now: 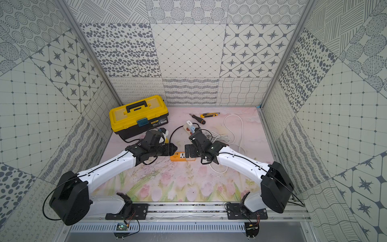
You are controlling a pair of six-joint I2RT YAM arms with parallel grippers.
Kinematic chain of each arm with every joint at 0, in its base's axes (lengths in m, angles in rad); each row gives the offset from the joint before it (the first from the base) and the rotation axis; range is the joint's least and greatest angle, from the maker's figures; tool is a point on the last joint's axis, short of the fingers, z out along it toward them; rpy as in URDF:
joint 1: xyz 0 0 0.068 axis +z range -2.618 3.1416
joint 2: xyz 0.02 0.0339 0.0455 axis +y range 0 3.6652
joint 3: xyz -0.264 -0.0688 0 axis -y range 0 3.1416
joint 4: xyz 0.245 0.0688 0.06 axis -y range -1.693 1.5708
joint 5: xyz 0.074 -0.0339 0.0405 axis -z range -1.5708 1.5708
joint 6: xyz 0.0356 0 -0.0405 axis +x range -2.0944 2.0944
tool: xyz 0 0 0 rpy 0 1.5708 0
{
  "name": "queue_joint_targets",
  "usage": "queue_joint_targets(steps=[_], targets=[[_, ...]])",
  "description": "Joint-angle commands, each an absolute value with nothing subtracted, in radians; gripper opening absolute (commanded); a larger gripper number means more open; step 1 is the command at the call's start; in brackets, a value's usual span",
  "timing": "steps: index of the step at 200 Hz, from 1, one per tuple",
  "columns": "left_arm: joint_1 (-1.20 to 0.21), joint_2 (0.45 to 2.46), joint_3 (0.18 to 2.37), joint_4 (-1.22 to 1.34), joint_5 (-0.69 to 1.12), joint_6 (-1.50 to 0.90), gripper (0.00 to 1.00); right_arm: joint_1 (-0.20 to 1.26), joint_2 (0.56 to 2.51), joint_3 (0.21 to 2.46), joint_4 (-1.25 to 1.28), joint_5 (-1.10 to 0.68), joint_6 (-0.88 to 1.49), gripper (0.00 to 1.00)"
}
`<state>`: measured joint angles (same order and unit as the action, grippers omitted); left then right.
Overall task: Pull the plug off the socket
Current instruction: Remove the plug from the socket.
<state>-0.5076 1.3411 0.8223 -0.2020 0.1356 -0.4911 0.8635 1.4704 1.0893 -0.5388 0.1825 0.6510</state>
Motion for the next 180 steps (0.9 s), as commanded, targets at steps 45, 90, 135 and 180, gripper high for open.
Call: queue_joint_targets(steps=[45,90,135,180], targets=[[-0.514,1.492,0.706,0.140,0.420,-0.704,0.50,0.951,1.636,1.222,-0.589,0.365,0.857,0.98],[-0.515,1.478,0.703,0.120,0.318,-0.672,0.47,0.954,1.693,1.238,-0.549,0.349,0.831,0.91],[-0.496,1.420,0.674,0.135,0.247,-0.688,0.41,0.962,1.770,1.292,-0.577,0.383,0.809,0.84],[-0.485,1.404,0.648,0.151,0.244,-0.707,0.38,0.964,1.796,1.283,-0.571,0.374,0.788,0.72]])
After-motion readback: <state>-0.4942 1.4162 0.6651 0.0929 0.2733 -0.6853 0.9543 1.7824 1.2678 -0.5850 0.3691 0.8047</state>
